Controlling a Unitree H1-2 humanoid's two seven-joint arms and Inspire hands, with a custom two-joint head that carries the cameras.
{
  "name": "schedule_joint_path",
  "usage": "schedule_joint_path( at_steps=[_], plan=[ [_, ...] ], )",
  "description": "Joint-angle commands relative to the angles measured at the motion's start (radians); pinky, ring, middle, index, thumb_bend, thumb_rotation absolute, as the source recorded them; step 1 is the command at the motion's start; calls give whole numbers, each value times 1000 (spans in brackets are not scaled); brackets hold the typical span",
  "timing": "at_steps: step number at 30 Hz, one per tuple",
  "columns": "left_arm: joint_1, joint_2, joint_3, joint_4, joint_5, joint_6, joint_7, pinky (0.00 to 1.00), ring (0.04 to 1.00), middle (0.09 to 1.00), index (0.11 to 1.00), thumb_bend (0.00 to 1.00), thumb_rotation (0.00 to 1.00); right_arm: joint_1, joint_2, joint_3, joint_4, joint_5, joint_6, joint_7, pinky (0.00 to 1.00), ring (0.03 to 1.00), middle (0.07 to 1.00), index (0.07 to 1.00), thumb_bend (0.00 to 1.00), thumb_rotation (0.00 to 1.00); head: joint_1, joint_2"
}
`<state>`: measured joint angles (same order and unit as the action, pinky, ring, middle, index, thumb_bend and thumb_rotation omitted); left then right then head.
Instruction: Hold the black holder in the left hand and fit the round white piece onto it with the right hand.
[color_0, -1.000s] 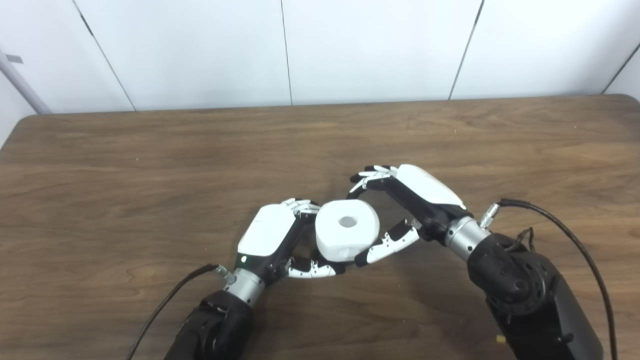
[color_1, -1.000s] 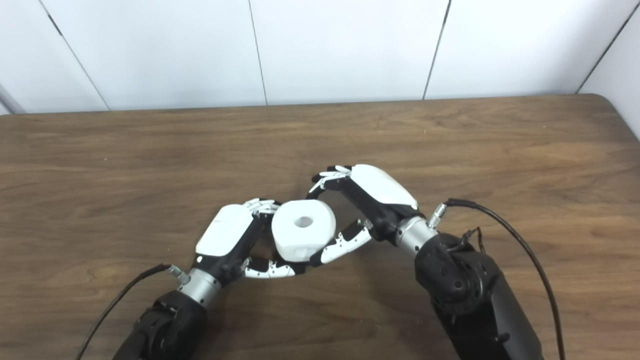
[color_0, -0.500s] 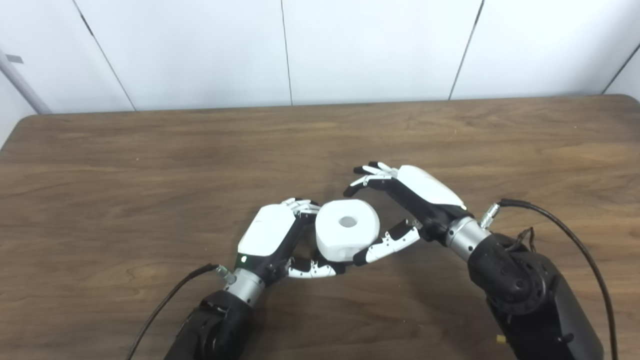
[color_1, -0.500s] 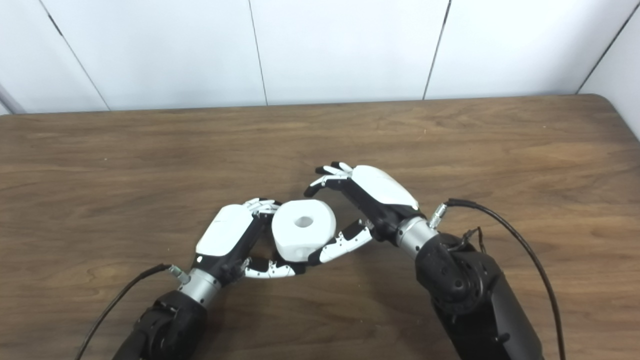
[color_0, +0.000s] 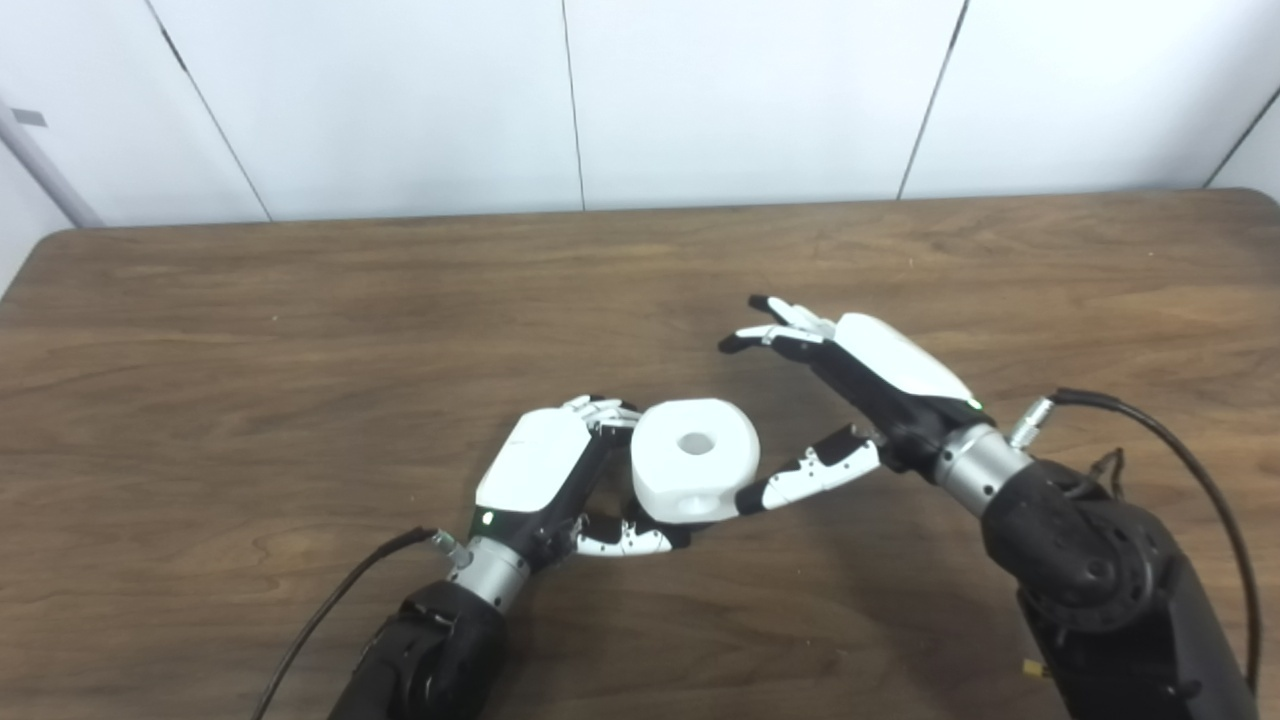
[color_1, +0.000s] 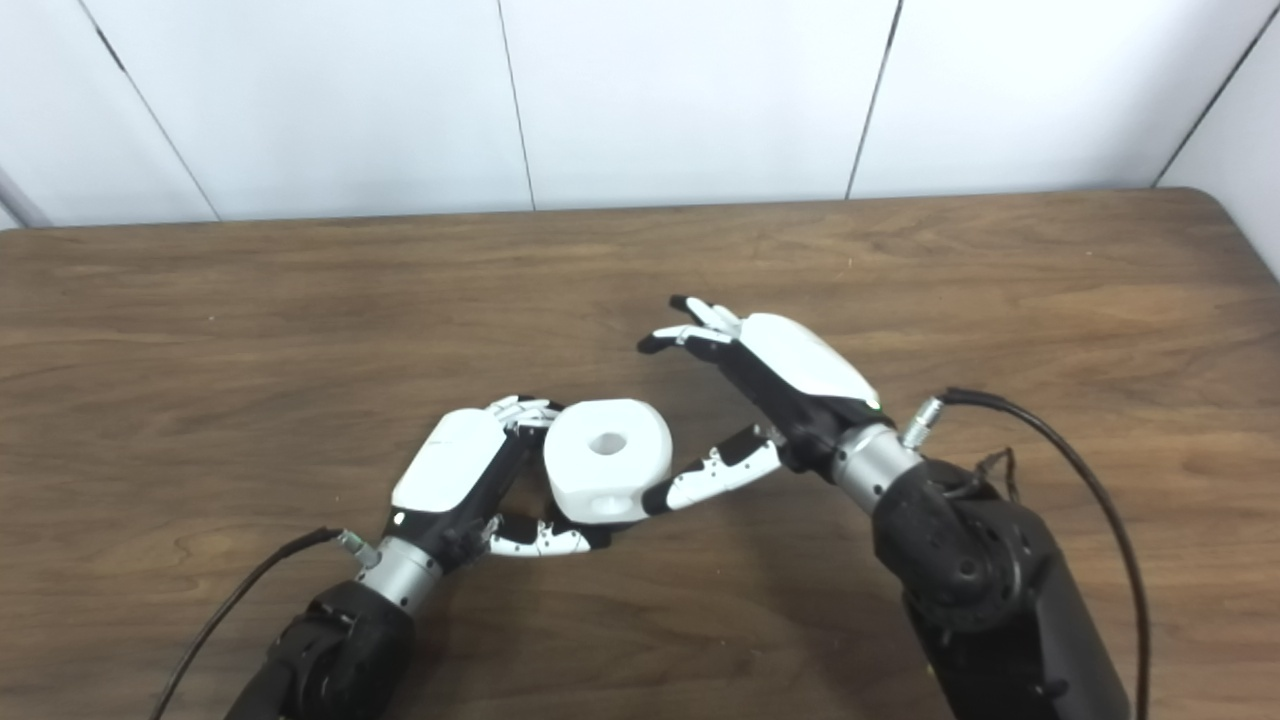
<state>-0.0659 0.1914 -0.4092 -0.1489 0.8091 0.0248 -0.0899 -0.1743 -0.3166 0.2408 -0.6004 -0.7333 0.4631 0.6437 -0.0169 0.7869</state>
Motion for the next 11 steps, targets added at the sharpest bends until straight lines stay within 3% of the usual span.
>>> schedule_joint_path(
  at_steps=[1,11],
  plan=[
    [9,12,-6,31,-6,10,-33,888,816,737,482,524,54,-9,-11,-21,-47,0,3,-1,1000,1000,997,834,1000,397,-1,-1],
    [11,13,17,19,-47,35,-57,901,831,738,485,525,62,11,-10,-55,-62,10,4,4,1000,1000,994,834,1000,402,1,-4]
  ],
)
